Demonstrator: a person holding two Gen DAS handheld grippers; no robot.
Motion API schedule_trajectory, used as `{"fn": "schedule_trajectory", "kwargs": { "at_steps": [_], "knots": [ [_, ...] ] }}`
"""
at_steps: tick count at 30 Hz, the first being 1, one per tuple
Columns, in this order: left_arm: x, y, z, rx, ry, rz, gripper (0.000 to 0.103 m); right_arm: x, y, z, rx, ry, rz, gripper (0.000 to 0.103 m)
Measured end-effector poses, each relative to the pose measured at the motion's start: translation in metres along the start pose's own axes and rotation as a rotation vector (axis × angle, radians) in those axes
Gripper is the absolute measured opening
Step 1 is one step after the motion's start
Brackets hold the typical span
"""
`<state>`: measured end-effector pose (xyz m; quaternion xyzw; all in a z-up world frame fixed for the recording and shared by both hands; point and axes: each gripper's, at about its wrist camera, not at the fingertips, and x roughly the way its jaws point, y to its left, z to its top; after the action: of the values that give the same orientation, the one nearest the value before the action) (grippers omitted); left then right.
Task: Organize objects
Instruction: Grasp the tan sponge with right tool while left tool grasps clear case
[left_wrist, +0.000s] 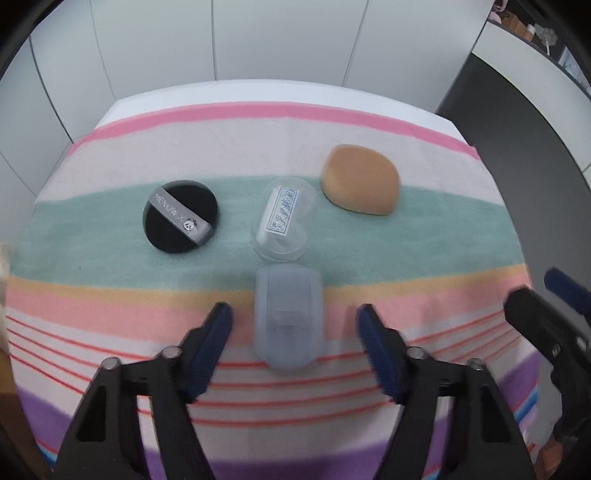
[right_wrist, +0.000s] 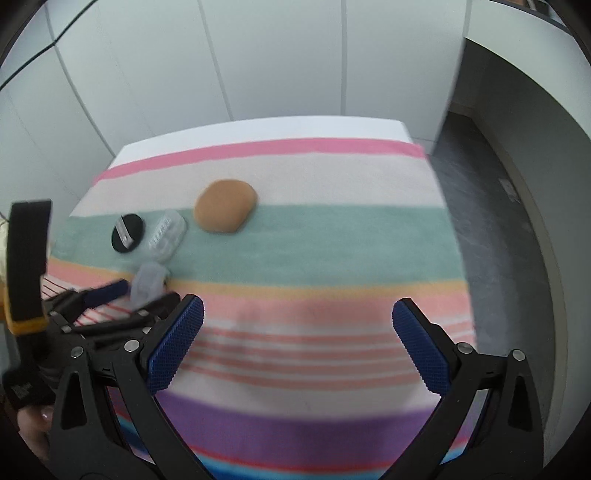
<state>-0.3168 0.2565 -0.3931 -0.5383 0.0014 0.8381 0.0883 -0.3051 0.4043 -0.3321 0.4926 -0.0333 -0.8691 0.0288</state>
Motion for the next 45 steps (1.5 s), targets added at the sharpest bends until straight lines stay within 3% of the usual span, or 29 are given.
{"fn": "schedule_trajectory", "kwargs": {
  "at_steps": [2, 6, 9, 12, 15, 17, 22, 34, 45],
  "knots": [
    [0.001, 0.003, 0.002, -0.003, -0.016, 0.004, 0.039, 0.018, 0.006, 0.011, -0.033, -0.018, 0.036, 0.103],
    [0.0, 0.016, -0.001, -0.019, -0.034, -0.044, 0.037, 0.052, 0.027, 0.029, -0.121, -0.023, 0.065, 0.103],
    [-0.002, 0.021, -0.005, -0.011, -0.041, 0.005, 0.037, 0.079, 0.049, 0.039, -0.198, -0.024, 0.088, 0.103],
    [-0.004, 0.032, -0.007, -0.035, -0.033, -0.011, 0.037, 0.099, 0.066, 0.045, -0.251, -0.02, 0.052, 0.102],
    [-0.005, 0.041, -0.008, -0.051, -0.028, -0.022, 0.037, 0.107, 0.073, 0.045, -0.268, -0.033, 0.056, 0.088],
    [-0.008, 0.044, -0.008, -0.052, -0.03, -0.032, 0.037, 0.105, 0.078, 0.046, -0.28, -0.058, 0.061, 0.069],
    [-0.007, 0.039, -0.007, -0.03, -0.033, -0.005, 0.037, 0.105, 0.079, 0.047, -0.268, -0.058, 0.045, 0.068],
    [-0.023, 0.049, 0.001, -0.056, -0.023, 0.021, 0.037, 0.068, 0.079, 0.04, -0.155, -0.03, 0.056, 0.068],
    [-0.108, 0.055, 0.021, -0.03, -0.097, 0.049, 0.037, -0.025, 0.092, 0.04, -0.125, -0.062, 0.033, 0.068]
  ]
}}
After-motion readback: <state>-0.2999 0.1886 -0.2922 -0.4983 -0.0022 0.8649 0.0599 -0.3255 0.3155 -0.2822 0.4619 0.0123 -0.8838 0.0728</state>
